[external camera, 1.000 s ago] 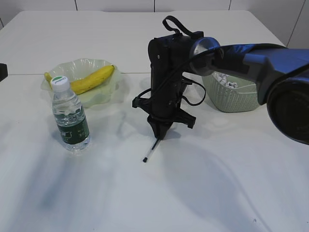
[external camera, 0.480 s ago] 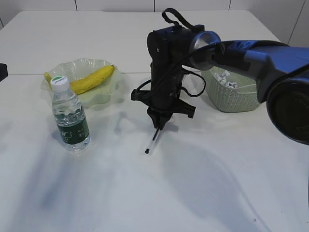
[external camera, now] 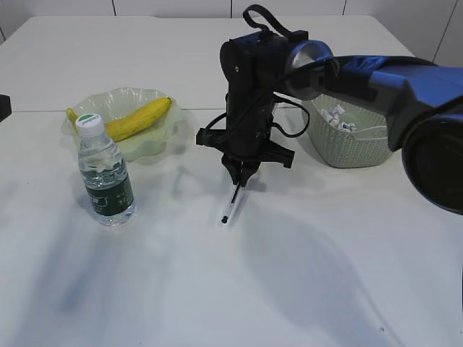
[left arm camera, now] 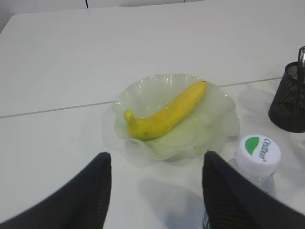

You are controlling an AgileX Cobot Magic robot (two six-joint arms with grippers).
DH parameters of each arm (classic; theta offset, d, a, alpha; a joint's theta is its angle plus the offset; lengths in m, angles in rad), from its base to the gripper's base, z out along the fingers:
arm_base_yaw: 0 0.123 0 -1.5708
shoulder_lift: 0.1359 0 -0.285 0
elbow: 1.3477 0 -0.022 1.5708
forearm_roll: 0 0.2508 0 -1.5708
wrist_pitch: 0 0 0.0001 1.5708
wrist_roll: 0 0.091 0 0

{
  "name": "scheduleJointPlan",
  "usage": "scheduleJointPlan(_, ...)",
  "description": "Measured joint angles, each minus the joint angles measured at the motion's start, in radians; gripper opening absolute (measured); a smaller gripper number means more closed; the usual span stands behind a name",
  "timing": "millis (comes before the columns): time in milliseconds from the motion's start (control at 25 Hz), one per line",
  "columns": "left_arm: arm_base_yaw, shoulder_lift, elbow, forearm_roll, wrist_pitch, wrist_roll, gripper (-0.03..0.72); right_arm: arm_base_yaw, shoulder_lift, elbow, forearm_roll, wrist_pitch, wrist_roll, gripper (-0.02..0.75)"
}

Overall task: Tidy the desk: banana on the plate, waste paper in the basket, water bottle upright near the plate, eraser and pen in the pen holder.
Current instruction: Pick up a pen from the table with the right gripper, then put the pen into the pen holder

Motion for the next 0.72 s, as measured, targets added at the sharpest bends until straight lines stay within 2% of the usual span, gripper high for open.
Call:
scheduleJointPlan(200, 0.0, 0.0, 0.0, 0.0, 0.0, 0.0, 0.435, 0.0, -0.036, 0.0, -0.038, 0.0, -0.008, 0.049)
scheduleJointPlan(720, 0.0, 0.0, 0.0, -0.004, 0.002, 0.0, 0.434, 0.0, -0.108, 0.0, -0.038, 0.002, -0.026, 0.049)
